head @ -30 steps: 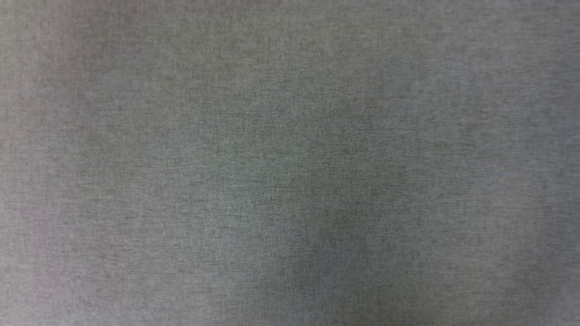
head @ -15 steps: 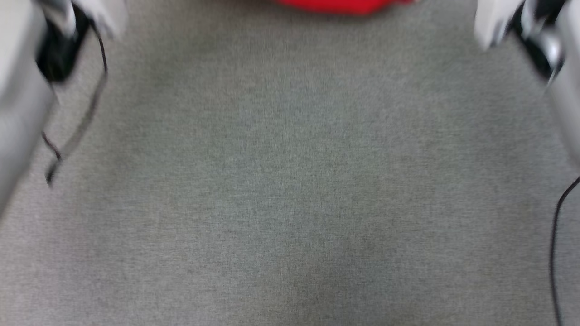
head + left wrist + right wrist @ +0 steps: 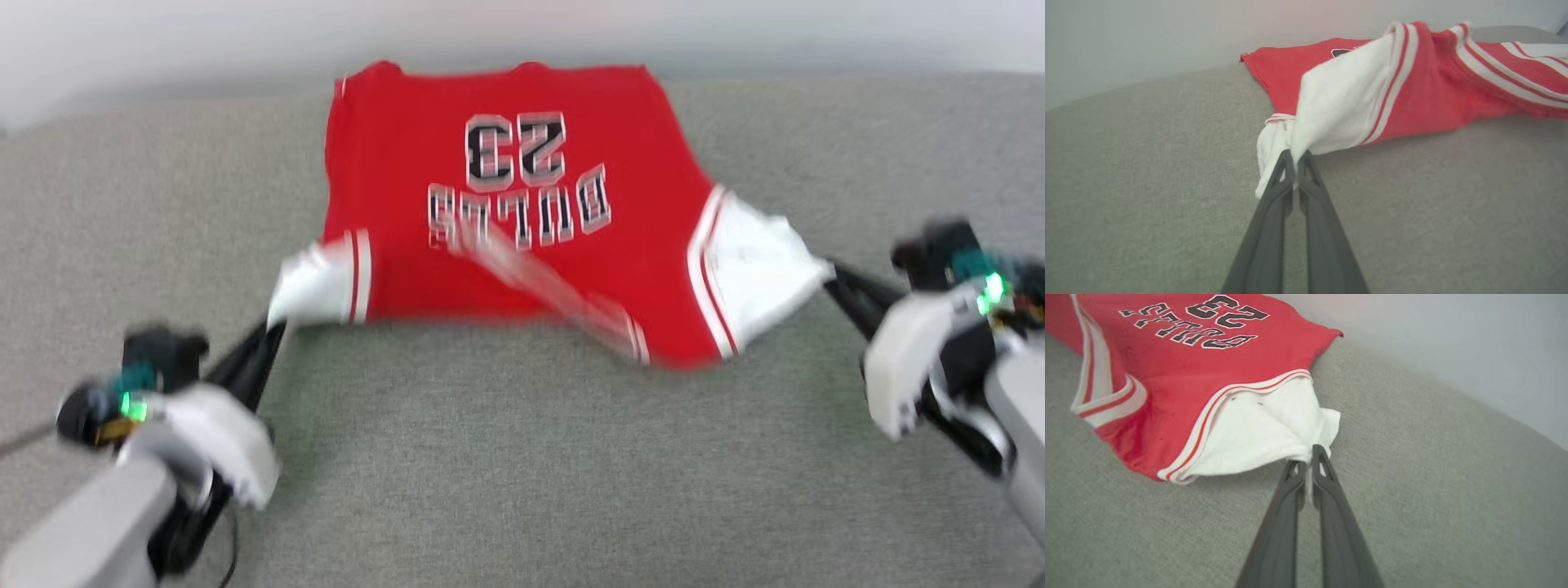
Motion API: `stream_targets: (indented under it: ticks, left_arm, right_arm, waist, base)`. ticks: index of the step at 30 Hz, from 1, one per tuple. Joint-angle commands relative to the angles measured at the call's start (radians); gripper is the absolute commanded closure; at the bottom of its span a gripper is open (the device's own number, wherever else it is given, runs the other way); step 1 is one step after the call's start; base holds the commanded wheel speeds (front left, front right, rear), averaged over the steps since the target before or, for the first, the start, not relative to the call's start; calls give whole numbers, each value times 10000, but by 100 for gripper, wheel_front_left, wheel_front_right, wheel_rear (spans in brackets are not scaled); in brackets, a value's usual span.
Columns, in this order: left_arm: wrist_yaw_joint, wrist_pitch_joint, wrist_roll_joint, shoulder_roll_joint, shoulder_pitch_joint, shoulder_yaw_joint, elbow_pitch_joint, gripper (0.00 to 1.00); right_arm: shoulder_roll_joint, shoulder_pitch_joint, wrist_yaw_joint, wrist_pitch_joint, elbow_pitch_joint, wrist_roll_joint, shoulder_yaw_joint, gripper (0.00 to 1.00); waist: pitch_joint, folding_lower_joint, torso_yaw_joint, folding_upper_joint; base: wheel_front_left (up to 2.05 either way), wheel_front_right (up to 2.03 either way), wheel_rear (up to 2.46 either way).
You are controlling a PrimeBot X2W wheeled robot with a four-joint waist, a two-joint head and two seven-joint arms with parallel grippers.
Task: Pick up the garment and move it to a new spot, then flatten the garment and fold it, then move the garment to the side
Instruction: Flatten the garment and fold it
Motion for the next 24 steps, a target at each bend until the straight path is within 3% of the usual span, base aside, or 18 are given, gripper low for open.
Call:
stream_targets:
  ticks: [1, 13, 20, 24]
  left_arm:
    - [165, -49, 141, 268, 529, 30, -97, 100]
    - [613, -40, -479, 679, 4137, 35, -1004, 100]
    - [724, 57, -674, 842, 5213, -278, -1294, 100]
    - [823, 80, -738, 848, 5391, -318, -1449, 100]
  right_arm:
    - [-229, 665, -11, 155, -304, 161, -145, 100]
    - [-1336, 5770, -12, 2037, -3182, 596, -2371, 100]
    - [-1094, 8456, -12, 3439, -4615, 436, -3943, 100]
    - [-859, 9202, -14, 3864, -5019, 186, -4497, 100]
  waist:
    - [-402, 2, -147, 0]
    - [-1629, 2, -225, 0]
    - [-1860, 2, -122, 0]
    - [-1860, 2, -80, 0]
  base:
    - [0, 0, 0]
    - [0, 0, 0]
    - [0, 0, 0]
    - [0, 0, 0]
